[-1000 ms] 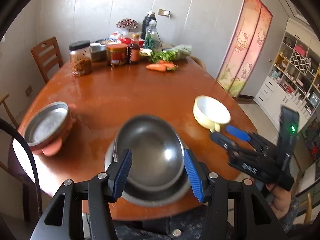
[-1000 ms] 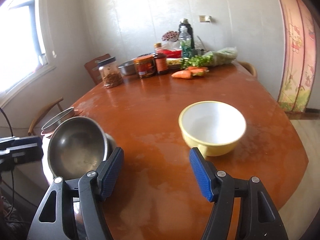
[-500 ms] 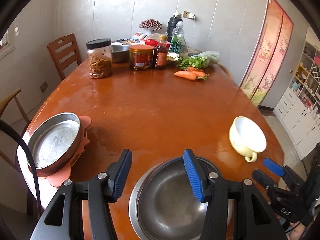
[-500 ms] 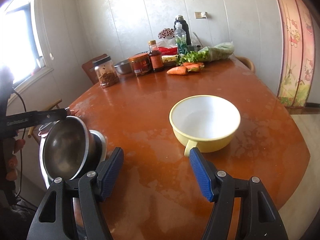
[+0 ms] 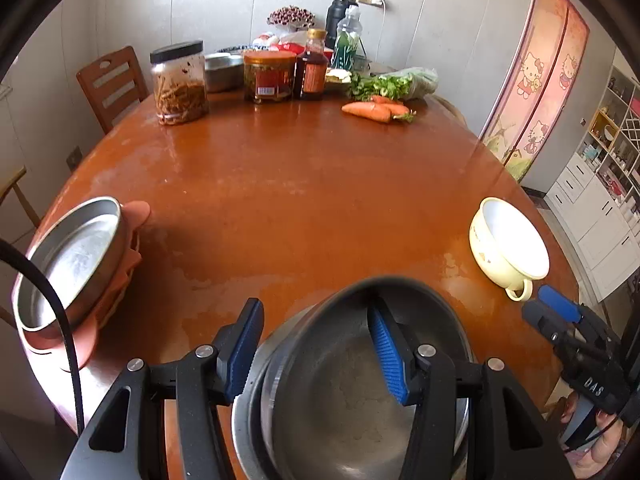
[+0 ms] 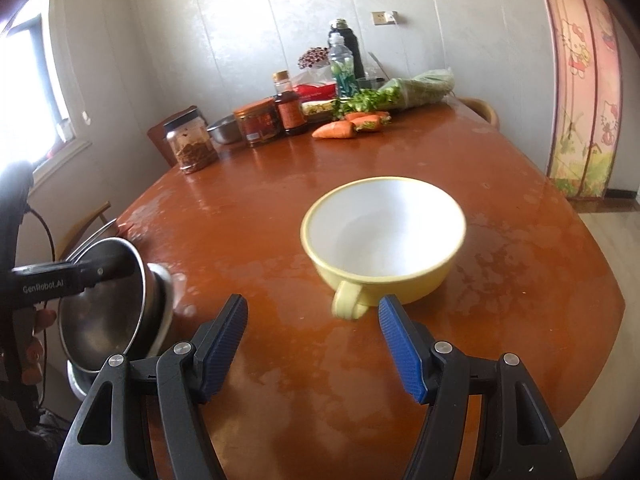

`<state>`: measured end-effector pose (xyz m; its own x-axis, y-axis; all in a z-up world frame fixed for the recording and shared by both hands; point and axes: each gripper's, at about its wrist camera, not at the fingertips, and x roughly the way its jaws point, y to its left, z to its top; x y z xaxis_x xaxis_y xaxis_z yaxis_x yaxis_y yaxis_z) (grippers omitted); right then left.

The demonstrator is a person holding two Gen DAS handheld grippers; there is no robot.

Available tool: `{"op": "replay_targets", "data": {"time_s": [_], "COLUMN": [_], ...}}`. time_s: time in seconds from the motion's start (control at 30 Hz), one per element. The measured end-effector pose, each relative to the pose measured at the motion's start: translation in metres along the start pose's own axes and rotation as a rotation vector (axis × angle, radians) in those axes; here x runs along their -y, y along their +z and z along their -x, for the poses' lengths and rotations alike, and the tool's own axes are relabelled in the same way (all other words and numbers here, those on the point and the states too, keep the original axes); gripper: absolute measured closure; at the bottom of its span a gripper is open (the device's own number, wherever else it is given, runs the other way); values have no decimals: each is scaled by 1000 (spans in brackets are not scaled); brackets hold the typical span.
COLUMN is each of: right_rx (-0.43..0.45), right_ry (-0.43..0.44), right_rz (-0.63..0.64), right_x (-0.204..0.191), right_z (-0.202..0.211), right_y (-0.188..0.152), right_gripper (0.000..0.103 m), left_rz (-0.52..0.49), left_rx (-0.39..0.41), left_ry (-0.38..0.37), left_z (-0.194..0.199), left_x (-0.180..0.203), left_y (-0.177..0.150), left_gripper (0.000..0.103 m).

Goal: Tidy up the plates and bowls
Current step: 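Move the right tool to the cream-yellow bowl rim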

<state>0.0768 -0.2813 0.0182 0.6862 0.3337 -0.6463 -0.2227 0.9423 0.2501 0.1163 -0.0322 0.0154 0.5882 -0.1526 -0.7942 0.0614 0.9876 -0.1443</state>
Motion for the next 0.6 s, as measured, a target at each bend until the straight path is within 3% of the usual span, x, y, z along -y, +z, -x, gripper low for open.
{"op": "replay_targets", "data": {"time_s": [0.23,0.4,0.6], "right_rx": [35,13,-11], "right_ry": [-28,-59,-58], "right_rz": [-74,-111,-50], "right_x": [32,52,48], "right_z": [-2,-19,-39], "right_y": [16,30,37], "right_gripper": [31,30,29], "left_rz": [1,9,39], "left_rx": [-20,-38,-34], "left_ry": [7,3,-42], "left_z": [-6,-2,10], "left_x": [3,-1,-9], "left_y": [-3,-6,-11], "left_gripper": [49,49,49]}}
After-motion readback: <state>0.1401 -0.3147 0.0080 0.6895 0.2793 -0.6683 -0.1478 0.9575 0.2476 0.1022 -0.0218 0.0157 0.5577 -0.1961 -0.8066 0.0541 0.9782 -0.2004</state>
